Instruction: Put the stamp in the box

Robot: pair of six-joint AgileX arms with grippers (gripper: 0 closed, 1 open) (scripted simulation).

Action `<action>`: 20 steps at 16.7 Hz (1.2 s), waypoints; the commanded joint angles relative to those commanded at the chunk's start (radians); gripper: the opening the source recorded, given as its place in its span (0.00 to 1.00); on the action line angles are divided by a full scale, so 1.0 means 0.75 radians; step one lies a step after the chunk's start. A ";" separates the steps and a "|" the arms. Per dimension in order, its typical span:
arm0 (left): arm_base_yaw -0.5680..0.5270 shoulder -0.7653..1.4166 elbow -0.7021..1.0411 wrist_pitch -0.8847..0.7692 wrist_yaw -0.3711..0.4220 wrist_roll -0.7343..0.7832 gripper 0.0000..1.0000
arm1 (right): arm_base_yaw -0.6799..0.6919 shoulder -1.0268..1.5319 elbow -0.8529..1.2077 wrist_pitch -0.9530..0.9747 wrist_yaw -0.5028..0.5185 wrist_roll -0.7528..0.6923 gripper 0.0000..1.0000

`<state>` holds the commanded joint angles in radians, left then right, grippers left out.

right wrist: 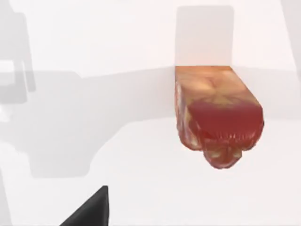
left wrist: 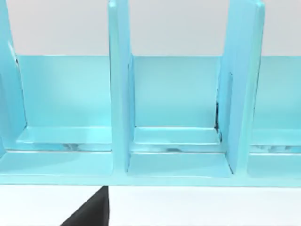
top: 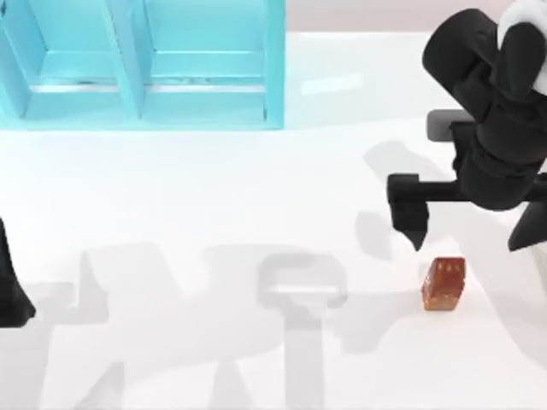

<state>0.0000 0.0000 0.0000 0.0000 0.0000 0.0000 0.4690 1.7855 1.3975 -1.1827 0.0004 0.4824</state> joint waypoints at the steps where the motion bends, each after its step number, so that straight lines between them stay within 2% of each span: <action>1: 0.000 0.000 0.000 0.000 0.000 0.000 1.00 | 0.000 0.000 0.000 0.000 0.000 0.000 1.00; 6: 0.000 0.000 0.000 0.000 0.000 0.000 1.00 | -0.004 0.015 -0.046 0.056 0.000 -0.003 1.00; 13: 0.000 0.000 0.000 0.000 0.000 0.000 1.00 | 0.003 0.151 -0.309 0.469 0.001 0.005 1.00; 19: 0.000 0.000 0.000 0.000 0.000 0.000 1.00 | 0.004 0.169 -0.341 0.510 0.001 0.007 1.00; 20: 0.000 0.000 0.000 0.000 0.000 0.000 1.00 | 0.004 0.169 -0.341 0.510 0.001 0.007 0.92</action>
<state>0.0000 0.0000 0.0000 0.0000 0.0000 0.0000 0.4719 1.9123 1.1415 -0.7999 0.0010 0.4873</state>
